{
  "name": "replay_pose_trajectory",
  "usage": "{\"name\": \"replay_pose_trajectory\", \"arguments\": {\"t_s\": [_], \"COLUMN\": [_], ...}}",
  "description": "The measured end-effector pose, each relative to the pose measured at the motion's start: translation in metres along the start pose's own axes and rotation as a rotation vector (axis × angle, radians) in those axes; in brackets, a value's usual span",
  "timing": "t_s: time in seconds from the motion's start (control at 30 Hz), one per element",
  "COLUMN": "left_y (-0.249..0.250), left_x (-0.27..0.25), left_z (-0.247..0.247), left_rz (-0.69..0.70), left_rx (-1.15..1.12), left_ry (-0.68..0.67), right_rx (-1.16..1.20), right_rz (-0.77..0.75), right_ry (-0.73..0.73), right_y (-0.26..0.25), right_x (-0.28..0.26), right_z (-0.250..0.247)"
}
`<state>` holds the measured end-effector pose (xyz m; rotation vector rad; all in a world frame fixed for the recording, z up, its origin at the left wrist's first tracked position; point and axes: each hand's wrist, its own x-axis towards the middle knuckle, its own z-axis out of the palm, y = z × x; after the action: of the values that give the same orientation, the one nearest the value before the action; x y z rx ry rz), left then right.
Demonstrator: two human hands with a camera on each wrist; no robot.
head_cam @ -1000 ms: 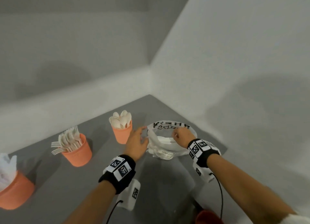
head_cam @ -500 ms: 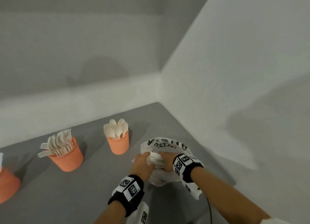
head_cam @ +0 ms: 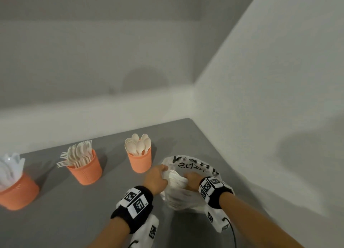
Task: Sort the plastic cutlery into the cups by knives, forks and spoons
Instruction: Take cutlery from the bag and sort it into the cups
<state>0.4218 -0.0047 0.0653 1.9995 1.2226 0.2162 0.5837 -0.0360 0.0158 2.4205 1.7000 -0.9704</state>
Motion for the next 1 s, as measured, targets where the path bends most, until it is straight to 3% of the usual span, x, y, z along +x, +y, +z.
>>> {"name": "replay_pose_trajectory", "arguments": {"t_s": [0.43,0.67,1.0], "left_y": [0.005,0.003,0.006], "left_x": [-0.011,-0.021,-0.029], "left_z": [0.008,0.005,0.008], "left_rz": [-0.002,-0.083,-0.105], "left_rx": [0.057,0.124,0.093], "left_ry": [0.017,0.134,0.105], "right_rx": [0.038,0.040,0.096], "right_rz": [-0.063,-0.079,-0.159], "right_ry": [0.057,0.143,0.185], "right_y": [-0.009,-0.008,-0.002], "right_x": [-0.015,-0.021,-0.042], "right_z": [0.013,0.012,0.008]}}
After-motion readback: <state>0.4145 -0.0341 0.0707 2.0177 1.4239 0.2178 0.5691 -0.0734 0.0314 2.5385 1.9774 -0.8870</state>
